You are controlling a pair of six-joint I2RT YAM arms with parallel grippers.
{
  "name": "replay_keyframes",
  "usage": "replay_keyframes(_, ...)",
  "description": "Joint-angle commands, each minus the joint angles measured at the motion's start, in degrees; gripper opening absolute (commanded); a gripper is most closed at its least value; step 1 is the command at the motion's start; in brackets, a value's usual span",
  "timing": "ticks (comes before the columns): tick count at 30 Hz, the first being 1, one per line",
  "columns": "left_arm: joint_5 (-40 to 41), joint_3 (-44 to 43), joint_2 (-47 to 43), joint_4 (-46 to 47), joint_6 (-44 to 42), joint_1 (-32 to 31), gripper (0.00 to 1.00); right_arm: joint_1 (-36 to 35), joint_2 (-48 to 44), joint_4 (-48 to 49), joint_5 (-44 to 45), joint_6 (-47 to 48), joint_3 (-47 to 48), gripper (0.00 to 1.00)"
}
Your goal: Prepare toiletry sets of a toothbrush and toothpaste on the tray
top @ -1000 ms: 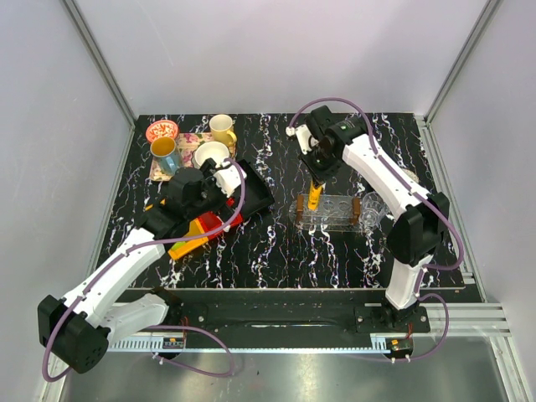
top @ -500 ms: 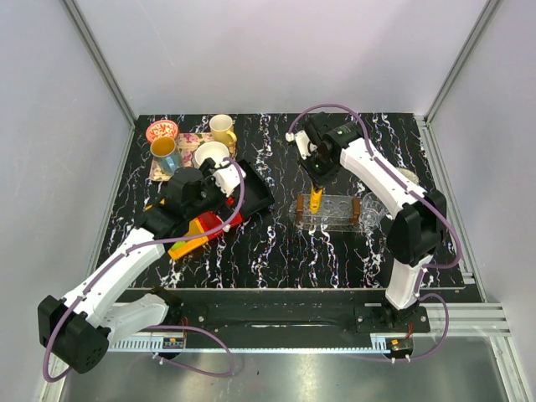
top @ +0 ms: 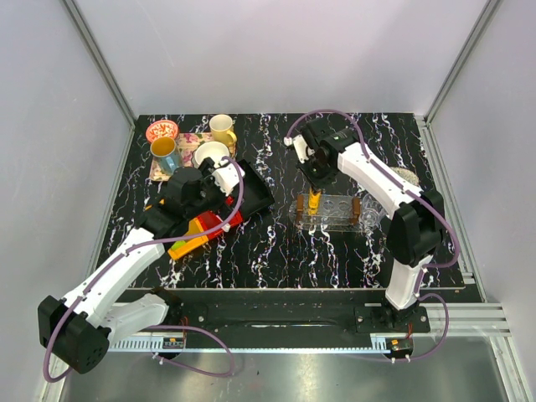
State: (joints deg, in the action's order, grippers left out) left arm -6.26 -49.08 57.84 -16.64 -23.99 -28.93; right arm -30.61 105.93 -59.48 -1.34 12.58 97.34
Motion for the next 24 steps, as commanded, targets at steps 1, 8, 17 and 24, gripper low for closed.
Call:
replay_keyframes(1, -1.12, 0.56, -0.72, 2.93, 0.52, 0.28, 0.96, -0.94, -3.45, 2.97, 0.99, -0.54, -0.4, 0.0)
replay_keyframes(8, -1.3, 0.39, -0.63, 2.93, 0.52, 0.36, 0.96, -1.47, -3.89, 3.67, 2.92, -0.27, -1.71, 0.0)
replay_keyframes(17, -1.39, 0.39, -0.72, 2.85, 0.7, 0.54, 0.96, -1.82, -4.42, 4.29, 3.45, -0.1, -3.3, 0.0)
replay_keyframes(24, -1.56, 0.56, -0.63, 3.11, 0.7, 0.63, 0.96, -1.91, -5.12, 4.73, 3.45, -0.01, -4.53, 0.03)
